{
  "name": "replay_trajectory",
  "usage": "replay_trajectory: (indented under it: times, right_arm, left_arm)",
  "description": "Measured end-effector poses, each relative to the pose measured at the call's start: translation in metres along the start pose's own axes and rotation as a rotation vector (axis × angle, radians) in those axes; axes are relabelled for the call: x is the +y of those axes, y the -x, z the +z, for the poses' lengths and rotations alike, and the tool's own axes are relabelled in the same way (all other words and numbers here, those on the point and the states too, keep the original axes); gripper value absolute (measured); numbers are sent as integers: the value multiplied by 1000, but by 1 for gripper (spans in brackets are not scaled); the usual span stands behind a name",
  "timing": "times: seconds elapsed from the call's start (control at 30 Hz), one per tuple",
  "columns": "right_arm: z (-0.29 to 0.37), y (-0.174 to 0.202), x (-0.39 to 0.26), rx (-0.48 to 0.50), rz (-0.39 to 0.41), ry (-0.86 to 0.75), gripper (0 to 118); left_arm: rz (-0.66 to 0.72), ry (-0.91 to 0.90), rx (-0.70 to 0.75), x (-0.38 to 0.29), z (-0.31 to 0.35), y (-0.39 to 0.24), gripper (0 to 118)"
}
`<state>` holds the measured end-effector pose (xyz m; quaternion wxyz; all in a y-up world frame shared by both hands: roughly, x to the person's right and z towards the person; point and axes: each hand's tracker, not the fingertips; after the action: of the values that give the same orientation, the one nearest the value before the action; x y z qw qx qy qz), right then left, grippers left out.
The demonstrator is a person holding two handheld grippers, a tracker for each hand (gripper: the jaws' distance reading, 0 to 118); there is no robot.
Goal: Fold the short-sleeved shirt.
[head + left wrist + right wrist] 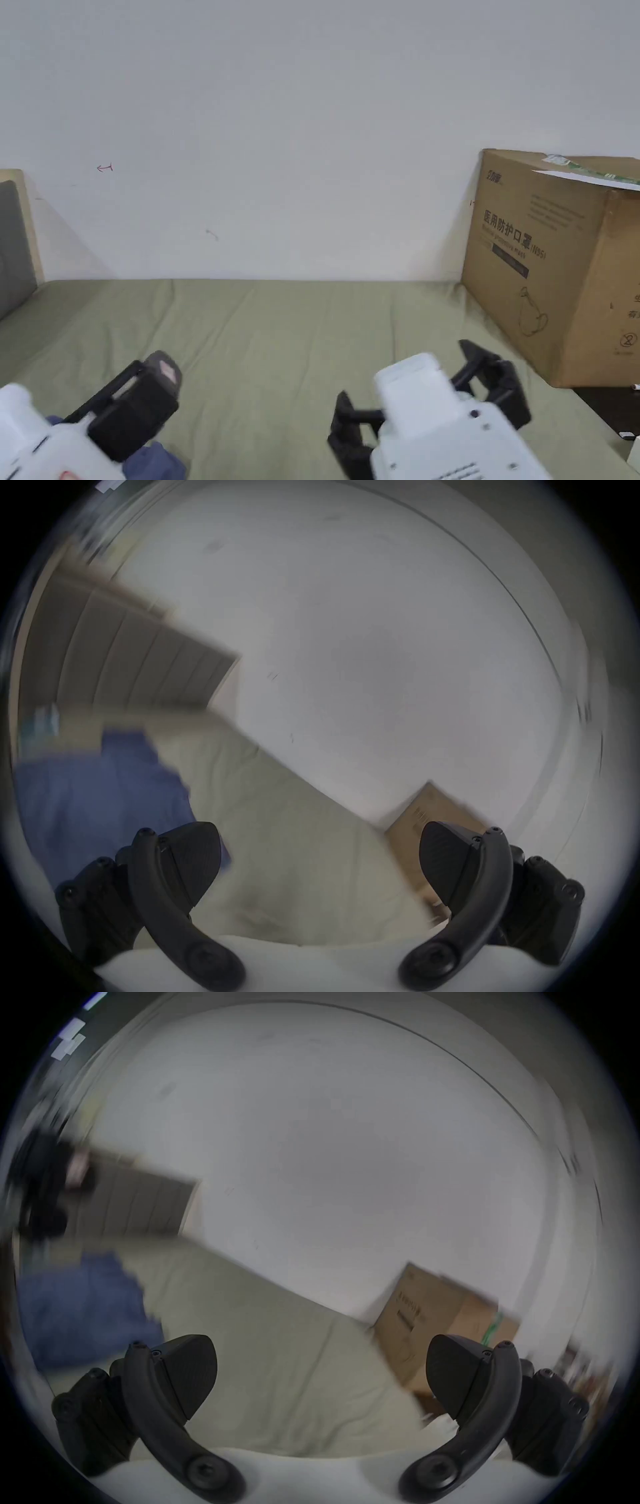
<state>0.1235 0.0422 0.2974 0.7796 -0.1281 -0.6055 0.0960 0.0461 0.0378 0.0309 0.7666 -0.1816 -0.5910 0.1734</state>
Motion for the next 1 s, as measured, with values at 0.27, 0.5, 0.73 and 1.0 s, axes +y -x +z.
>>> replay_trajectory:
  times: [0.27, 0.5, 0.73, 1.0]
  right_arm:
    - [3, -59, -50, -142, -526, 46, 118]
    - [5, -45, -43, -150, -303, 17, 118]
    - [12, -40, -30, -96, -315, -13, 114]
    - [10, -41, -32, -94, -333, -10, 2]
  left_arm:
    - [-632, -50, -14, -22, 4, -57, 118]
    - [-565, -7, -16, -22, 3, -48, 118]
    - [-521, -14, -7, -15, 6, -47, 103]
    - [-520, 24, 13, -17, 1, -45, 0]
